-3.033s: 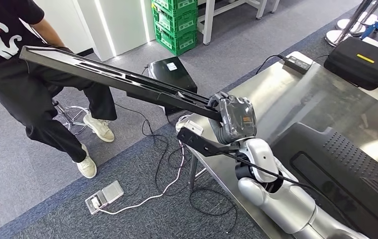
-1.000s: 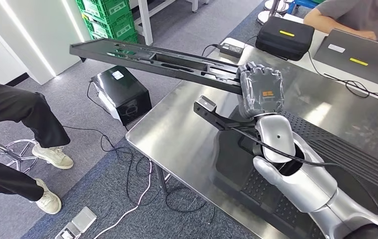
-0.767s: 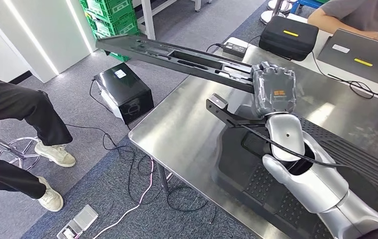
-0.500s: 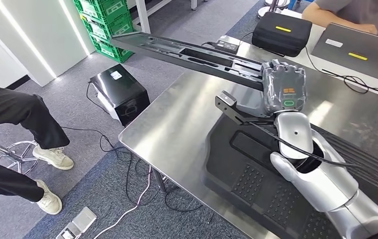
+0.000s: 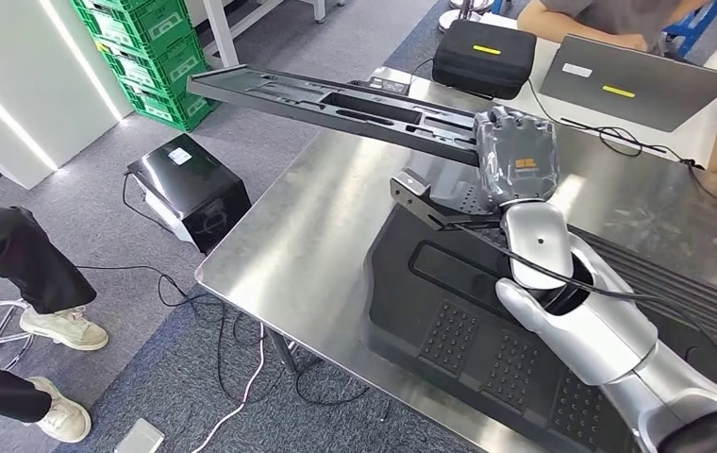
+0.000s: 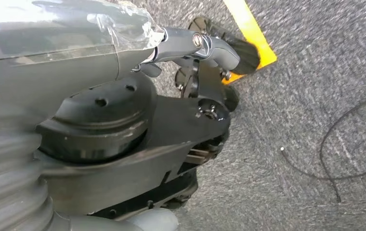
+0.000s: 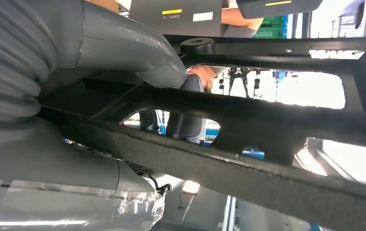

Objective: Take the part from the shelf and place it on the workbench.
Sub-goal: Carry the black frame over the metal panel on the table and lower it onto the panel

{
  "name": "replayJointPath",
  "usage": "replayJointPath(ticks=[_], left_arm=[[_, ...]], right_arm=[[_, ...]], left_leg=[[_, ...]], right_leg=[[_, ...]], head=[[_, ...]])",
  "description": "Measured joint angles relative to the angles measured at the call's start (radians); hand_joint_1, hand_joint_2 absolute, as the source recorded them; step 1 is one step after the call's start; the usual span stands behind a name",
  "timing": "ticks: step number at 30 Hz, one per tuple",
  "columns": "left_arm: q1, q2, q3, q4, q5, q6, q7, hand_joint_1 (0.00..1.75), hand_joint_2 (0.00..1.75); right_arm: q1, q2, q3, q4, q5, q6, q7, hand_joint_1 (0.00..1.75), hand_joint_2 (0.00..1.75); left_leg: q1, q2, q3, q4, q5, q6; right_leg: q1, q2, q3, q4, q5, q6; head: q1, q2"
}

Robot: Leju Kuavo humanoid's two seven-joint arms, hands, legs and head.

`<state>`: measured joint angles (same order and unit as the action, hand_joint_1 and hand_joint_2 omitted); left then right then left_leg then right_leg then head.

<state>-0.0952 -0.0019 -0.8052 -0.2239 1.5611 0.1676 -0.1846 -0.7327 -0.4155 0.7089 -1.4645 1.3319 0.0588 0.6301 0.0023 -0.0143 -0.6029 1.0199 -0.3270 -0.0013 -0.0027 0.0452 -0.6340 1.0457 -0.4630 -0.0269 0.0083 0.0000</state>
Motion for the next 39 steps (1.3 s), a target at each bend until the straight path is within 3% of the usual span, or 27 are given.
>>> replayJointPath(ticks=[2, 4, 5, 6, 7, 9, 11, 14, 16, 19, 20, 21, 22, 23, 25, 27, 29, 31, 34, 36, 37, 39], left_arm=[[-0.001, 0.0, 0.0, 0.0, 0.001, 0.0, 0.0, 0.0, 1.75], [0.0, 0.0, 0.0, 0.0, 0.002, 0.0, 0.0, 0.0, 1.75], [0.001, 0.0, 0.0, 0.0, 0.002, -0.001, 0.0, 0.0, 1.75], [0.002, 0.0, 0.0, 0.0, 0.003, -0.001, 0.0, 0.0, 1.75], [0.003, 0.0, 0.0, 0.0, 0.004, -0.002, 0.0, 0.0, 1.75], [0.003, 0.0, 0.0, 0.0, 0.006, -0.005, 0.0, 0.0, 1.75], [0.003, 0.0, 0.0, 0.0, 0.008, -0.007, -0.001, 0.0, 1.75], [0.007, 0.0, 0.001, 0.0, 0.008, -0.007, -0.004, 0.0, 1.75], [0.01, 0.0, 0.003, 0.0, 0.008, -0.006, -0.007, 0.0, 1.75], [0.013, 0.0, 0.004, 0.0, 0.008, -0.007, -0.008, 0.0, 1.75], [0.015, 0.0, 0.005, 0.0, 0.008, -0.006, -0.009, 0.0, 1.75], [0.016, 0.0, 0.005, 0.0, 0.008, -0.005, -0.009, 0.0, 1.75], [0.017, 0.0, 0.005, 0.0, 0.008, -0.004, -0.009, 0.0, 1.75], [0.018, 0.0, 0.005, 0.0, 0.008, -0.003, -0.009, 0.0, 1.75], [0.018, 0.0, 0.006, 0.0, 0.008, -0.002, -0.009, 0.0, 1.75], [0.019, 0.0, 0.007, 0.0, 0.008, -0.001, -0.008, 0.0, 1.75], [0.019, 0.0, 0.007, 0.0, 0.008, 0.0, -0.005, 0.0, 1.75], [0.018, 0.0, 0.007, 0.0, 0.008, 0.002, -0.003, 0.0, 1.75], [0.019, 0.0, 0.007, 0.0, 0.008, 0.002, 0.0, 0.0, 1.75], [0.019, 0.0, 0.007, 0.0, 0.008, 0.002, 0.001, 0.0, 1.75], [0.019, 0.0, 0.007, 0.0, 0.008, 0.002, 0.002, 0.0, 1.75], [0.018, -0.001, 0.007, 0.0, 0.008, 0.004, 0.002, 0.0, 1.75]], right_arm=[[-0.001, -0.003, 0.0, 0.001, -0.005, 0.001, 0.0, 1.75, 1.75], [0.001, -0.007, 0.0, 0.005, -0.011, 0.003, 0.001, 1.75, 1.75], [0.004, -0.009, 0.0, 0.008, -0.015, 0.004, 0.001, 1.75, 1.75], [0.005, -0.011, 0.0, 0.011, -0.018, 0.004, 0.002, 1.75, 1.75], [0.006, -0.013, 0.0, 0.013, -0.02, 0.003, 0.002, 1.75, 1.75], [0.007, -0.02, -0.001, 0.015, -0.027, 0.001, 0.005, 1.75, 1.75], [0.014, -0.027, -0.004, 0.014, -0.034, -0.014, 0.012, 1.75, 1.75], [0.055, -0.047, -0.019, -0.016, -0.041, -0.048, 0.034, 1.75, 1.75], [0.083, -0.063, -0.035, -0.053, -0.039, -0.045, 0.045, 1.75, 1.75], [0.123, -0.086, -0.056, -0.101, -0.033, -0.029, 0.05, 1.75, 1.75], [0.137, -0.092, -0.062, -0.113, -0.032, -0.026, 0.05, 1.75, 1.75], [0.15, -0.098, -0.069, -0.125, -0.031, -0.024, 0.05, 1.75, 1.75], [0.162, -0.104, -0.076, -0.138, -0.03, -0.023, 0.051, 1.75, 1.75], [0.173, -0.11, -0.083, -0.15, -0.03, -0.022, 0.051, 1.75, 1.75], [0.196, -0.121, -0.1, -0.174, -0.029, -0.021, 0.052, 1.75, 1.75], [0.222, -0.13, -0.119, -0.196, -0.026, -0.017, 0.053, 1.75, 1.75], [0.251, -0.141, -0.139, -0.219, -0.023, -0.013, 0.053, 1.75, 1.75], [0.274, -0.153, -0.16, -0.238, -0.022, -0.011, 0.053, 1.75, 1.75], [0.295, -0.164, -0.181, -0.254, -0.022, -0.01, 0.053, 1.75, 1.75], [0.308, -0.165, -0.189, -0.261, -0.023, -0.01, 0.053, 1.75, 1.75], [0.312, -0.165, -0.193, -0.264, -0.023, -0.01, 0.053, 1.75, 1.75], [0.316, -0.165, -0.197, -0.271, -0.024, -0.011, 0.052, 1.75, 1.75]], left_leg=[[0.002, 0.008, 0.006, -0.013, 0.008, 0.007], [0.002, 0.015, 0.006, -0.014, 0.009, 0.009], [0.002, 0.02, 0.006, -0.014, 0.008, 0.009], [0.002, 0.024, 0.006, -0.013, 0.007, 0.009], [0.003, 0.028, 0.007, -0.011, 0.005, 0.007], [0.004, 0.035, 0.006, -0.003, -0.001, -0.001], [0.002, 0.039, 0.005, 0.007, -0.008, -0.011], [0.003, 0.044, 0.007, 0.011, -0.014, -0.026], [0.006, 0.039, -0.002, 0.045, -0.042, -0.037], [0.008, 0.028, -0.077, 0.222, -0.137, -0.043], [0.009, 0.026, -0.102, 0.278, -0.156, -0.043], [0.008, 0.026, -0.114, 0.303, -0.157, -0.042], [0.008, 0.024, -0.108, 0.288, -0.138, -0.04], [0.008, 0.021, -0.084, 0.237, -0.104, -0.036], [0.008, -0.002, -0.023, 0.097, -0.039, -0.025], [0.005, -0.02, 0.006, 0.023, -0.019, -0.019], [0.002, -0.016, 0.009, 0.012, -0.018, -0.012], [0.004, -0.008, 0.014, -0.001, -0.01, 0.0], [0.004, 0.008, 0.017, -0.01, -0.005, 0.01], [0.004, 0.019, 0.017, -0.009, -0.006, 0.011], [0.005, 0.024, 0.017, -0.008, -0.007, 0.01], [0.006, 0.032, 0.017, -0.002, -0.012, 0.004]], right_leg=[[-0.001, -0.021, -0.031, 0.073, -0.045, 0.009], [-0.006, -0.031, -0.091, 0.2, -0.102, 0.017], [-0.009, -0.033, -0.112, 0.243, -0.112, 0.021], [-0.012, -0.034, -0.117, 0.251, -0.103, 0.024], [-0.014, -0.037, -0.103, 0.22, -0.078, 0.026], [-0.015, -0.054, -0.04, 0.091, -0.017, 0.029], [-0.011, -0.064, 0.0, 0.003, 0.007, 0.022], [-0.006, -0.055, 0.005, -0.009, 0.005, 0.003], [-0.007, -0.048, 0.008, -0.013, 0.007, -0.008], [-0.006, -0.038, 0.01, -0.015, 0.007, -0.019], [-0.004, -0.033, 0.011, -0.014, 0.007, -0.019], [-0.003, -0.026, 0.011, -0.014, 0.006, -0.02], [-0.003, -0.02, 0.013, -0.014, 0.006, -0.02], [-0.002, -0.013, 0.014, -0.014, 0.006, -0.02], [-0.001, -0.002, 0.016, -0.012, 0.005, -0.017], [-0.003, 0.007, 0.012, -0.011, 0.005, -0.008], [-0.007, 0.013, 0.01, -0.013, 0.007, 0.004], [-0.009, 0.002, 0.002, 0.007, -0.009, 0.014], [-0.01, -0.028, -0.068, 0.164, -0.098, 0.025], [-0.012, -0.033, -0.107, 0.252, -0.124, 0.031], [-0.014, -0.035, -0.103, 0.246, -0.111, 0.034], [-0.018, -0.047, -0.044, 0.13, -0.051, 0.037]], head=[[0.008, 0.0], [0.02, 0.0], [0.025, 0.0], [0.03, 0.0], [0.035, 0.0], [0.044, 0.0], [0.05, 0.0], [0.046, 0.0], [0.041, 0.0], [0.022, 0.0], [0.017, 0.0], [0.015, 0.0], [0.011, 0.0], [0.008, 0.0], [0.0, 0.0], [-0.002, 0.0], [0.0, 0.0], [0.003, 0.0], [0.023, 0.0], [0.033, 0.0], [0.038, 0.0], [0.049, 0.0]])
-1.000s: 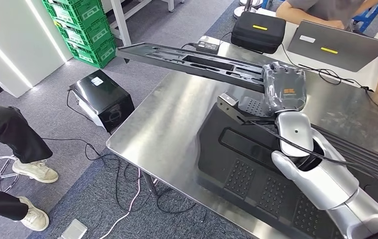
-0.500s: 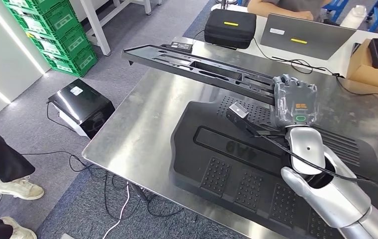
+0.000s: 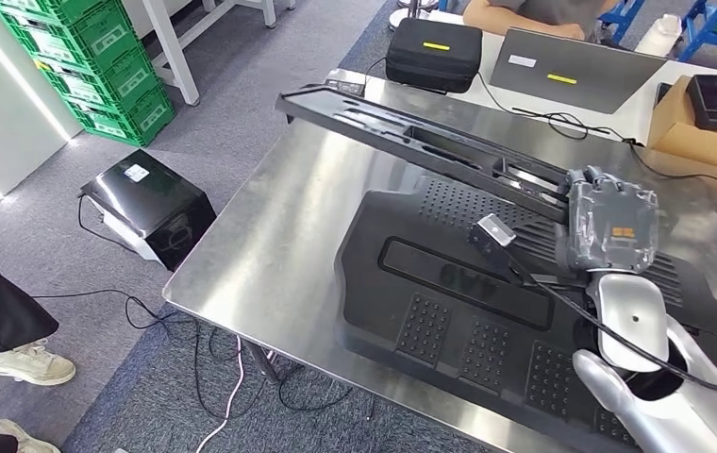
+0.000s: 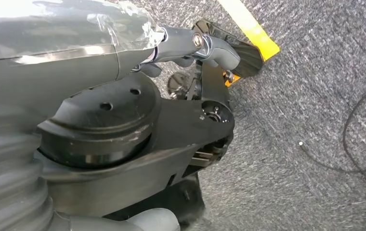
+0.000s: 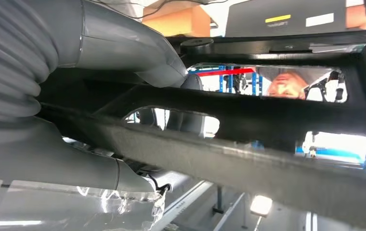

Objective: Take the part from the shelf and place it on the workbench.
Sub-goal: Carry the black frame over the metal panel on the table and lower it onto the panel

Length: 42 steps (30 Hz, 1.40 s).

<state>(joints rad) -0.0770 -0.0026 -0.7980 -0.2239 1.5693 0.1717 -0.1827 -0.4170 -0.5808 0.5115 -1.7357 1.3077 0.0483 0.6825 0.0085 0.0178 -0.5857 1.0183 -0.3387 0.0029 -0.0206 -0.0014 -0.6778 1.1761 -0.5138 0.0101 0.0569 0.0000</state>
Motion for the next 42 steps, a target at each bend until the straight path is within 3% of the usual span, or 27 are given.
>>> replayJointPath(ticks=[2, 3, 7, 9, 11, 12, 13, 14, 16, 18, 21, 23, 26, 28, 29, 32, 34, 36, 38, 42], left_arm=[[-0.002, 0.0, 0.0, 0.0, 0.0, 0.004, 0.001, 0.0, 1.75], [-0.003, -0.001, 0.001, 0.0, 0.0, 0.006, 0.004, 0.0, 1.75], [-0.004, -0.002, 0.012, 0.0, 0.0, 0.007, 0.013, 0.0, 1.75], [-0.004, -0.002, 0.017, 0.0, 0.0, 0.007, 0.013, 0.0, 1.75], [-0.003, -0.002, 0.02, 0.0, 0.0, 0.006, 0.014, 0.0, 1.75], [-0.002, -0.002, 0.021, 0.0, 0.0, 0.005, 0.015, 0.0, 1.75], [-0.001, -0.003, 0.022, 0.0, 0.0, 0.002, 0.016, 0.0, 1.75], [-0.001, -0.003, 0.022, 0.0, 0.0, -0.001, 0.017, 0.0, 1.75], [-0.001, -0.003, 0.023, 0.0, 0.0, -0.007, 0.018, 0.0, 1.75], [-0.001, -0.003, 0.023, 0.0, 0.0, -0.011, 0.017, 0.0, 1.75], [-0.001, -0.003, 0.023, 0.0, 0.0, -0.018, 0.013, 0.0, 1.75], [-0.002, -0.003, 0.023, 0.0, 0.0, -0.025, 0.008, 0.0, 1.75], [-0.002, -0.003, 0.024, 0.0, 0.0, -0.037, 0.002, 0.0, 1.75], [-0.001, -0.004, 0.024, 0.0, 0.0, -0.039, -0.003, 0.0, 1.75], [-0.001, -0.004, 0.024, 0.0, 0.0, -0.039, -0.005, 0.0, 1.75], [-0.003, -0.006, 0.024, 0.0, 0.0, -0.044, -0.008, 0.0, 1.75], [-0.004, -0.006, 0.024, 0.0, 0.0, -0.046, -0.012, 0.0, 1.75], [-0.004, -0.006, 0.024, 0.0, 0.0, -0.047, -0.016, 0.0, 1.75], [-0.004, -0.006, 0.024, 0.0, 0.0, -0.049, -0.019, 0.0, 1.75], [-0.004, -0.006, 0.024, 0.0, 0.0, -0.052, -0.02, 0.0, 1.75]], right_arm=[[0.001, 0.0, -0.003, -0.007, 0.0, -0.001, 0.0, 1.75, 1.75], [0.002, 0.0, -0.005, -0.01, 0.0, -0.001, 0.0, 1.75, 1.75], [0.002, 0.0, -0.013, -0.013, -0.003, -0.002, -0.001, 1.75, 1.75], [0.002, 0.0, -0.014, -0.014, -0.005, -0.003, -0.002, 1.75, 1.75], [0.003, 0.0, -0.014, -0.014, -0.006, 0.001, -0.003, 1.75, 1.75], [0.003, 0.001, -0.014, -0.013, -0.006, 0.005, -0.002, 1.75, 1.75], [0.003, 0.001, -0.014, -0.011, -0.008, 0.011, -0.002, 1.75, 1.75], [0.003, 0.001, -0.014, -0.009, -0.01, 0.017, -0.001, 1.75, 1.75], [0.002, 0.001, -0.014, -0.002, -0.017, 0.024, 0.0, 1.75, 1.75], [0.001, 0.001, -0.014, 0.006, -0.025, 0.025, 0.0, 1.75, 1.75], [0.0, 0.002, -0.015, 0.018, -0.035, 0.024, 0.0, 1.75, 1.75], [-0.001, 0.001, -0.015, 0.025, -0.04, 0.024, 0.001, 1.75, 1.75], [0.001, 0.001, -0.016, 0.031, -0.042, 0.024, 0.001, 1.75, 1.75], [0.004, 0.001, -0.016, 0.036, -0.042, 0.026, 0.001, 1.75, 1.75], [0.005, 0.001, -0.016, 0.038, -0.042, 0.027, 0.001, 1.75, 1.75], [0.005, 0.001, -0.017, 0.041, -0.044, 0.031, 0.001, 1.75, 1.75], [0.005, 0.002, -0.018, 0.043, -0.052, 0.035, 0.0, 1.75, 1.75], [0.005, 0.004, -0.018, 0.046, -0.062, 0.038, -0.001, 1.75, 1.75], [0.005, 0.009, -0.018, 0.05, -0.07, 0.04, -0.002, 1.75, 1.75], [0.009, 0.013, -0.017, 0.062, -0.084, 0.042, 0.0, 1.75, 1.75]], left_leg=[[-0.003, 0.006, -0.002, 0.009, -0.007, -0.01], [-0.005, 0.008, -0.003, 0.012, -0.009, -0.015], [-0.002, 0.008, -0.005, 0.035, -0.027, -0.035], [0.001, -0.002, -0.04, 0.123, -0.082, -0.043], [0.002, -0.007, -0.099, 0.253, -0.142, -0.046], [0.001, -0.008, -0.119, 0.293, -0.152, -0.046], [0.001, -0.008, -0.122, 0.299, -0.142, -0.045], [0.001, -0.01, -0.107, 0.266, -0.114, -0.042], [0.001, -0.026, -0.048, 0.131, -0.045, -0.034], [0.001, -0.043, -0.011, 0.037, -0.013, -0.028], [-0.002, -0.04, -0.007, 0.012, -0.006, -0.015], [-0.001, -0.032, -0.005, 0.001, 0.002, -0.002], [-0.002, -0.019, -0.005, -0.003, 0.005, 0.006], [-0.003, -0.012, -0.006, -0.001, 0.004, 0.006], [-0.002, -0.009, -0.005, 0.001, 0.002, 0.005], [-0.003, -0.004, -0.005, 0.009, -0.006, -0.005], [-0.006, -0.004, -0.008, 0.018, -0.011, -0.014], [-0.006, -0.003, -0.019, 0.04, -0.021, -0.011], [-0.005, -0.003, -0.049, 0.096, -0.044, -0.004], [-0.005, -0.003, -0.149, 0.273, -0.124, -0.024]], right_leg=[[0.003, -0.012, 0.056, -0.112, 0.037, -0.006], [0.005, -0.014, 0.067, -0.136, 0.04, -0.012], [0.007, -0.001, 0.067, -0.141, 0.042, -0.037], [0.006, 0.001, 0.068, -0.144, 0.045, -0.047], [0.008, 0.006, 0.068, -0.144, 0.045, -0.051], [0.009, 0.01, 0.068, -0.144, 0.045, -0.052], [0.01, 0.015, 0.068, -0.144, 0.045, -0.052], [0.01, 0.02, 0.069, -0.144, 0.045, -0.052], [0.01, 0.029, 0.07, -0.143, 0.045, -0.05], [0.01, 0.038, 0.065, -0.141, 0.046, -0.043], [0.006, 0.044, 0.059, -0.141, 0.049, -0.025], [0.005, 0.031, 0.044, -0.107, 0.024, -0.016], [0.005, 0.014, -0.035, 0.063, -0.061, -0.007], [0.004, 0.012, -0.064, 0.125, -0.07, -0.004], [0.004, 0.01, -0.052, 0.1, -0.047, -0.003], [0.003, -0.003, 0.041, -0.088, 0.034, -0.007], [0.006, -0.006, 0.063, -0.136, 0.039, -0.017], [0.006, -0.003, 0.051, -0.119, 0.034, -0.023], [0.009, -0.002, 0.02, -0.063, 0.011, -0.028], [0.012, -0.003, -0.084, 0.123, -0.073, -0.043]], head=[[0.01, 0.0], [0.011, 0.0], [0.002, 0.0], [-0.008, 0.0], [-0.021, 0.0], [-0.025, 0.0], [-0.029, 0.0], [-0.033, 0.0], [-0.042, 0.0], [-0.045, 0.0], [-0.044, 0.0], [-0.039, 0.0], [-0.019, 0.0], [-0.01, 0.0], [-0.005, 0.0], [0.01, 0.0], [0.013, 0.0], [0.007, 0.0], [0.002, 0.0], [0.001, 0.0]])
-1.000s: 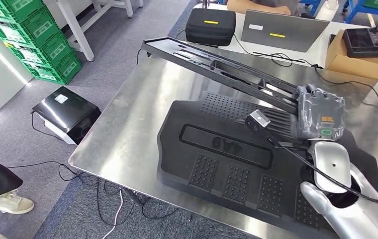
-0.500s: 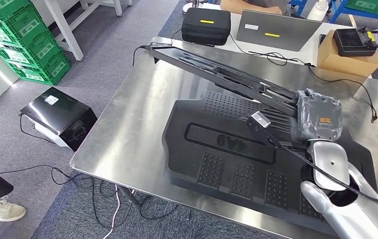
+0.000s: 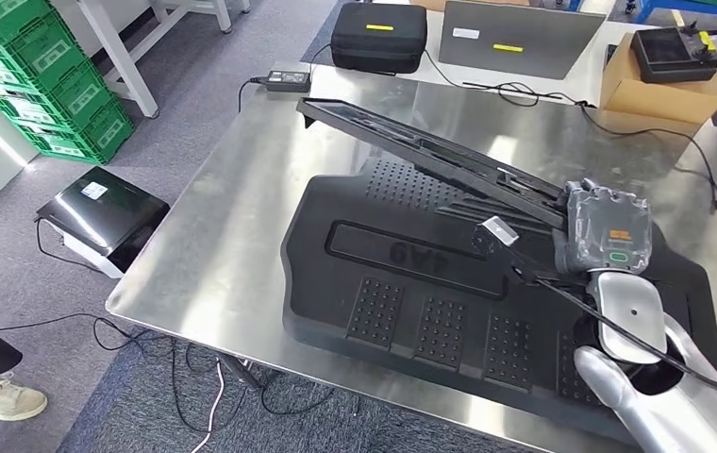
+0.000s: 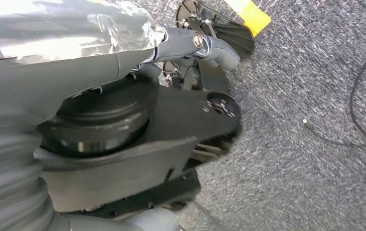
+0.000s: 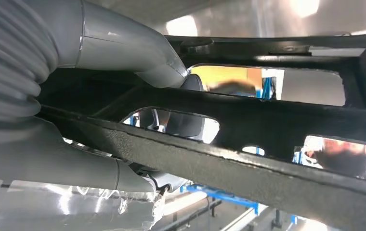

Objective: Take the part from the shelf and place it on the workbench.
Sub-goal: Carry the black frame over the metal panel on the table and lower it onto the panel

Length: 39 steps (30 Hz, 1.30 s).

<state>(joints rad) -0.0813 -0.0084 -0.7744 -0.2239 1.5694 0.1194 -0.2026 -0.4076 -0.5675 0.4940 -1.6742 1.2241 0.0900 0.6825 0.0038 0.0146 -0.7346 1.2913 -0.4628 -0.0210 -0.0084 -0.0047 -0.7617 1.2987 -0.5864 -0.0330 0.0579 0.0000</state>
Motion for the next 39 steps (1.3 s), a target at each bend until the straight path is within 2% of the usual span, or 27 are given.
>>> replayJointPath(ticks=[4, 7, 9, 12, 19, 23, 28, 39], left_arm=[[0.0, 0.0, 0.0, 0.0, 0.0, 0.0, 0.001, 0.0, 1.75], [0.001, 0.0, 0.0, 0.0, 0.0, 0.0, 0.003, 0.0, 1.75], [0.002, 0.0, 0.0, 0.0, 0.0, 0.0, 0.004, 0.0, 1.75], [0.003, 0.0, 0.0, 0.0, 0.0, 0.0, 0.005, 0.0, 1.75], [0.002, 0.0, 0.0, 0.0, 0.0, -0.004, 0.003, 0.0, 1.75], [0.002, 0.0, 0.0, 0.0, 0.0, -0.004, 0.001, 0.0, 1.75], [0.002, 0.0, 0.0, 0.0, 0.0, 0.001, 0.002, 0.0, 1.75], [0.002, 0.0, 0.0, 0.0, 0.0, 0.003, 0.002, 0.0, 1.75]], right_arm=[[0.008, 0.003, 0.0, 0.011, -0.009, -0.002, 0.0, 1.75, 1.75], [0.009, 0.004, 0.0, 0.015, -0.006, -0.005, 0.0, 1.75, 1.75], [0.008, 0.006, 0.0, 0.017, -0.004, -0.007, 0.0, 1.75, 1.75], [0.005, 0.006, 0.0, 0.02, -0.003, -0.008, 0.0, 1.75, 1.75], [-0.002, 0.006, 0.0, 0.027, 0.008, -0.013, 0.0, 1.75, 1.75], [-0.003, 0.006, 0.0, 0.033, 0.007, -0.013, 0.0, 1.75, 1.75], [-0.004, 0.006, 0.002, 0.04, 0.002, -0.014, 0.0, 1.75, 1.75], [-0.013, 0.006, 0.006, 0.043, -0.007, -0.018, 0.0, 1.75, 1.75]], left_leg=[[0.0, 0.0, -0.095, 0.167, -0.071, -0.008], [0.0, 0.0, -0.151, 0.269, -0.114, -0.011], [0.0, 0.0, -0.168, 0.308, -0.133, -0.011], [0.001, 0.0, -0.17, 0.322, -0.143, -0.011], [0.002, 0.0, -0.158, 0.3, -0.139, -0.011], [0.002, 0.0, -0.133, 0.26, -0.123, -0.008], [0.001, 0.0, -0.08, 0.175, -0.093, -0.006], [0.0, -0.001, 0.061, -0.058, -0.002, -0.004]], right_leg=[[0.001, -0.001, -0.098, 0.168, -0.071, -0.009], [0.002, -0.001, -0.154, 0.268, -0.114, -0.012], [0.002, -0.001, -0.171, 0.307, -0.133, -0.013], [0.004, 0.0, -0.171, 0.321, -0.142, -0.013], [0.005, 0.0, -0.157, 0.298, -0.137, -0.008], [0.003, 0.0, -0.131, 0.256, -0.122, -0.006], [0.002, 0.0, -0.077, 0.171, -0.093, -0.001], [0.0, 0.0, 0.064, -0.058, -0.005, 0.005]], head=[[-0.008, 0.0], [-0.018, 0.0], [-0.023, 0.0], [-0.031, 0.0], [-0.035, 0.0], [-0.036, 0.0], [-0.037, 0.0], [-0.039, 0.0]])
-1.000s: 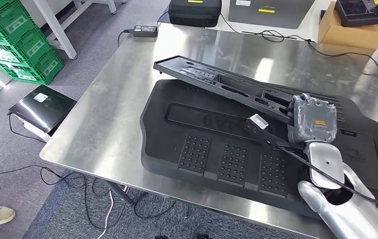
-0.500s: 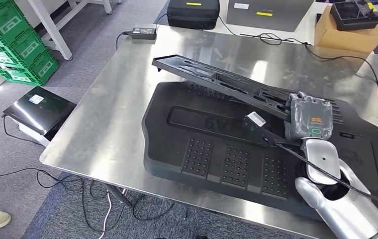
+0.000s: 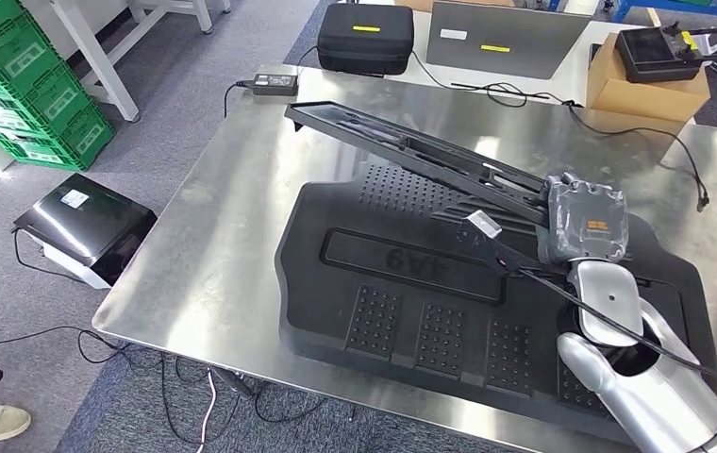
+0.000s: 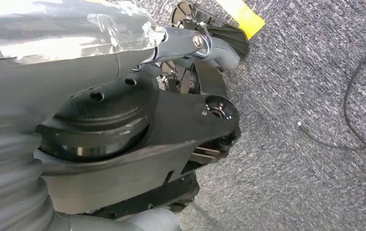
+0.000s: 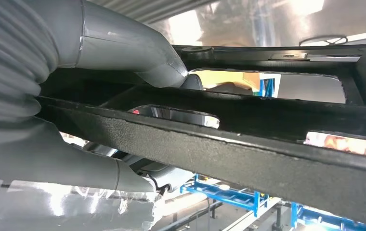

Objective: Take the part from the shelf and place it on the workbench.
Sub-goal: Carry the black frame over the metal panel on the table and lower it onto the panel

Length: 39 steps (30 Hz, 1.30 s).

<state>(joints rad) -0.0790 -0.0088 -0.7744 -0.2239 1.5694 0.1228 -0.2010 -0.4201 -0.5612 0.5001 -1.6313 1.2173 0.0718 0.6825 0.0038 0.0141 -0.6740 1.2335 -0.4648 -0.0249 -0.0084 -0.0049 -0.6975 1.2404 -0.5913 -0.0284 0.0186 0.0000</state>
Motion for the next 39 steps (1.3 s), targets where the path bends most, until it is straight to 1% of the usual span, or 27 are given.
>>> replayJointPath(ticks=[4, 8, 15, 22, 26, 32, 36, 39], left_arm=[[0.0, 0.0, 0.0, 0.0, 0.0, 0.0, 0.0, 0.0, 1.75], [0.0, 0.0, 0.0, 0.0, 0.0, 0.0, 0.0, 0.0, 1.75], [0.0, 0.0, 0.0, 0.0, 0.0, 0.0, -0.001, 0.0, 1.75], [0.0, 0.0, 0.0, 0.0, 0.0, -0.004, -0.002, 0.0, 1.75], [-0.001, 0.0, 0.0, 0.0, 0.0, -0.022, -0.002, 0.0, 1.75], [-0.001, 0.0, 0.0, 0.0, 0.0, -0.049, 0.01, 0.0, 1.75], [-0.003, 0.0, 0.0, 0.0, 0.0, -0.051, 0.011, 0.0, 0.0], [-0.003, 0.0, 0.0, 0.0, 0.0, -0.051, 0.012, 0.0, 0.0]], right_arm=[[-0.001, 0.0, 0.0, 0.0, -0.001, 0.0, 0.0, 1.75, 1.75], [-0.003, 0.0, 0.0, 0.001, -0.002, 0.0, 0.0, 1.75, 1.75], [-0.006, 0.0, 0.001, 0.002, -0.004, -0.004, 0.0, 1.75, 1.75], [-0.009, 0.0, 0.002, 0.002, -0.005, -0.006, 0.0, 1.75, 1.75], [0.009, 0.0, -0.001, -0.002, 0.008, -0.004, 0.0, 0.0, 0.0], [0.061, 0.0, -0.022, -0.035, 0.039, 0.029, 0.001, 0.0, 0.0], [0.067, 0.0, -0.028, -0.053, 0.041, 0.035, 0.001, 0.0, 0.0], [0.066, 0.001, -0.03, -0.058, 0.034, 0.029, 0.0, 0.0, 0.0]], left_leg=[[0.0, 0.0, 0.035, -0.056, 0.022, 0.0], [0.0, 0.0, 0.052, -0.086, 0.035, 0.0], [0.0, 0.0, 0.062, -0.104, 0.042, 0.0], [0.0, 0.0, 0.064, -0.107, 0.043, 0.0], [0.0, 0.0, 0.067, -0.108, 0.044, 0.0], [0.0, 0.0, 0.067, -0.11, 0.044, 0.001], [0.0, 0.0, 0.068, -0.11, 0.044, 0.001], [-0.001, 0.0, 0.069, -0.111, 0.044, 0.001]], right_leg=[[0.0, 0.0, 0.035, -0.055, 0.022, 0.001], [0.0, 0.0, 0.052, -0.084, 0.034, 0.002], [0.0, 0.0, 0.062, -0.101, 0.041, 0.003], [0.0, 0.0, 0.063, -0.105, 0.043, 0.002], [0.0, 0.0, 0.066, -0.107, 0.044, 0.002], [0.0, 0.0, 0.066, -0.108, 0.044, 0.003], [0.0, 0.001, 0.067, -0.109, 0.044, 0.003], [0.0, 0.001, 0.069, -0.109, 0.044, 0.003]], head=[[-0.001, 0.0], [-0.001, 0.0], [0.002, 0.0], [0.001, 0.0], [0.0, 0.0], [-0.001, 0.0], [-0.003, 0.0], [-0.003, 0.0]])
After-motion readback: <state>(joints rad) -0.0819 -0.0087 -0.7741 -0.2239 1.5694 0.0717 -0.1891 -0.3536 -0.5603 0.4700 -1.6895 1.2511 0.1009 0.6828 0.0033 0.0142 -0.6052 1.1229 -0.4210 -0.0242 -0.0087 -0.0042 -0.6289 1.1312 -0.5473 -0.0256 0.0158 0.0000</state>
